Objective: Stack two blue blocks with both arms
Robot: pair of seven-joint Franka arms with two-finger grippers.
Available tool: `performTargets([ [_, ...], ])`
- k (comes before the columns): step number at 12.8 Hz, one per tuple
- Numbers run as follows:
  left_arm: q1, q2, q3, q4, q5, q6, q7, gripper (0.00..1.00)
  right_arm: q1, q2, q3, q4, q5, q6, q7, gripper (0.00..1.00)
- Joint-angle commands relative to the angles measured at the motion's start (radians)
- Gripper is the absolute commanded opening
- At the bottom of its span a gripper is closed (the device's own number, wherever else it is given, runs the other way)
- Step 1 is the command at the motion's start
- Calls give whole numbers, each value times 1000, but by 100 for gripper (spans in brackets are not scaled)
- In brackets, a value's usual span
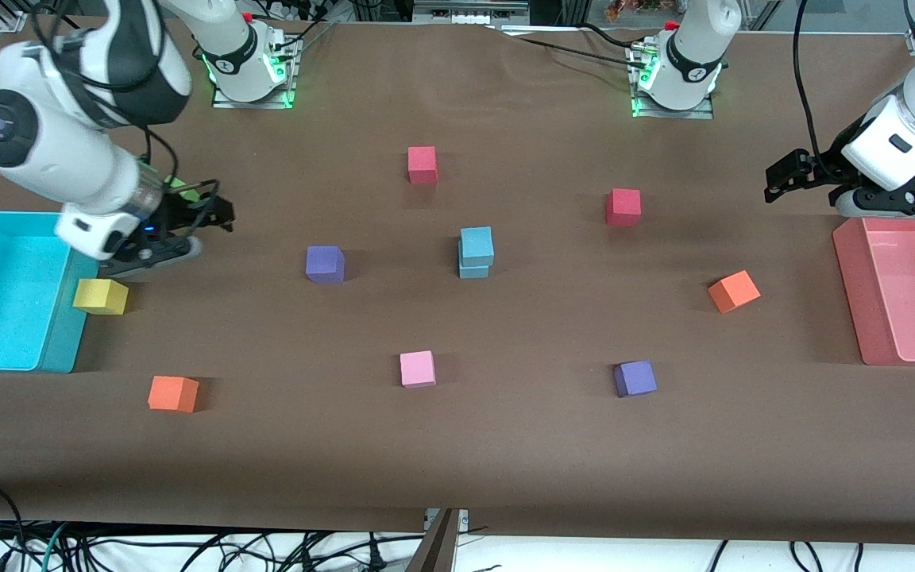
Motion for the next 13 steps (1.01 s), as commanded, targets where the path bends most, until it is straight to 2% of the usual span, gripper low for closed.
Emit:
performTargets([
  [1,-8,64,-1,74,25,-18,18,100,-39,-20,-15,92,-62,-43,129,100],
  [5,-8,77,-3,79,17,-18,18,100,-84,-32,-29,279,-68,-354,125,100],
  [7,-6,78,-3,79,15,-18,18,100,-84,-32,-38,305,-67,-371,145,100],
  [11,-8,77,-9,80,14,-21,12,100,-123,-40,-39,264,-47,-295,172,100],
  [13,-3,77,-7,80,11,-25,16,100,-131,-49,-39,250,-44,-299,172,100],
])
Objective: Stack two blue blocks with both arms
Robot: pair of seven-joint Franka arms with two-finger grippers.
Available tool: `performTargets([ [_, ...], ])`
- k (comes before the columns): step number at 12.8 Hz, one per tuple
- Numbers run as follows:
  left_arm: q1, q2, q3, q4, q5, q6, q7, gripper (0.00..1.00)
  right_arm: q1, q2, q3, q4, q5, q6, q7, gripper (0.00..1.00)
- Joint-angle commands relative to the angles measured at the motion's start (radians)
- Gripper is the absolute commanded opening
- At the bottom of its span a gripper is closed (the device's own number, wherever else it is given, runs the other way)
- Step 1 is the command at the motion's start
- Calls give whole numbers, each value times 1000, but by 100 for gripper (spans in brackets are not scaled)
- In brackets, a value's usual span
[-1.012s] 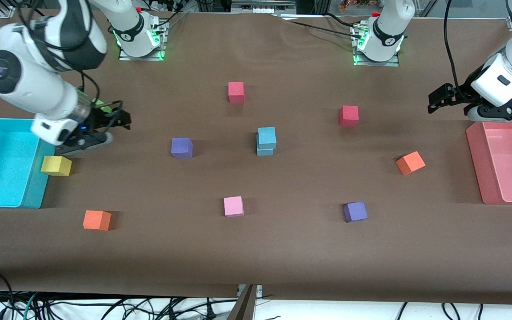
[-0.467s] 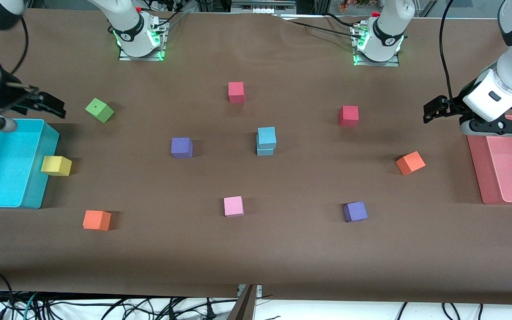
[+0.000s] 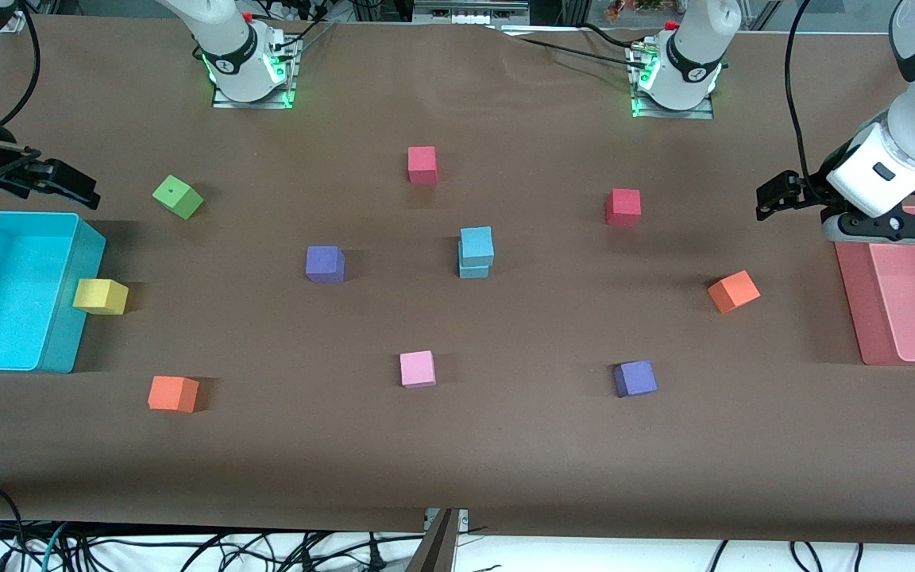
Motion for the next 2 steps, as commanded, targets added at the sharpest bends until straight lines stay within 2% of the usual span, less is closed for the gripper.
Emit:
performTargets([
  [1,2,9,0,28,9,-24,15,100,-20,-25,6,-34,10,21,5,100],
  [2,2,9,0,28,11,-26,13,100,-20,-26,6,-40,11,28,2,100],
])
